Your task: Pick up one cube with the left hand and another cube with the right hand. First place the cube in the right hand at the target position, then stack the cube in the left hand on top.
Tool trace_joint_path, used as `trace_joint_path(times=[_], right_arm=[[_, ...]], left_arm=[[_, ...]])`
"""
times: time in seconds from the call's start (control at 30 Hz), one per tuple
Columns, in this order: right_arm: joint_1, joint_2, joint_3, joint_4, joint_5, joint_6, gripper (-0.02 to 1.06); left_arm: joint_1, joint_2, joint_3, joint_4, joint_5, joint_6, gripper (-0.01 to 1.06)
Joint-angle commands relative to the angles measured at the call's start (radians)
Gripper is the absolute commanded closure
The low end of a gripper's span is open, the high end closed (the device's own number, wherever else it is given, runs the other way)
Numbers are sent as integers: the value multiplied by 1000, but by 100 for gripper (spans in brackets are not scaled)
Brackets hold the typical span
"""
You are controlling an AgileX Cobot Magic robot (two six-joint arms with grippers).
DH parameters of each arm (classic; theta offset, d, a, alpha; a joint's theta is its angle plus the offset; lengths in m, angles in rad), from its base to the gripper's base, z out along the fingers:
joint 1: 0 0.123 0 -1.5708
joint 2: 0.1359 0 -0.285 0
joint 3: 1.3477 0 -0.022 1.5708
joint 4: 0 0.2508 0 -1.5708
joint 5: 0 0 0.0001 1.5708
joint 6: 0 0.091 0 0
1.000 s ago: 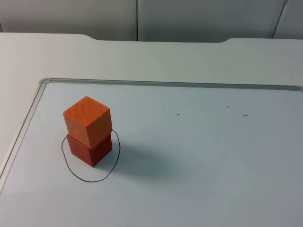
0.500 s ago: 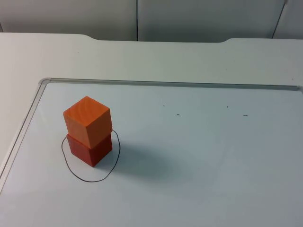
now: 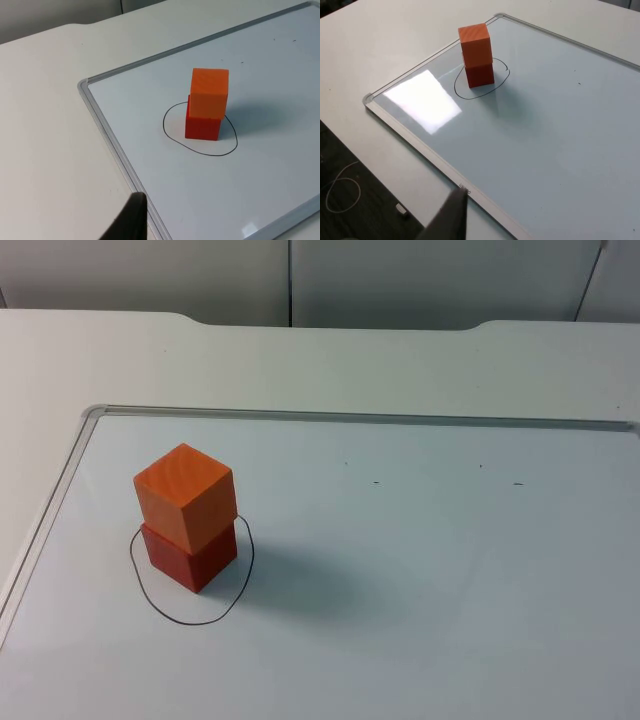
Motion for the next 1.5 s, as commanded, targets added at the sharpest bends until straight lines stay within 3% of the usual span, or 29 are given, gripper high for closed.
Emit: trace_joint_path(times=[0.0, 1.27, 1.43, 1.47], right_arm=[[1, -4, 6, 0, -6, 0, -1], [1, -4, 6, 0, -5, -47, -1], [-92, -4, 6, 0, -5, -52, -1], [-148, -4, 6, 0, -5, -52, -1]], left_arm=[[1, -5, 2, 1, -13, -7, 0], [1, -5, 2, 1, -13, -7, 0], [1, -5, 2, 1, -13, -7, 0], [1, -5, 2, 1, -13, -7, 0]])
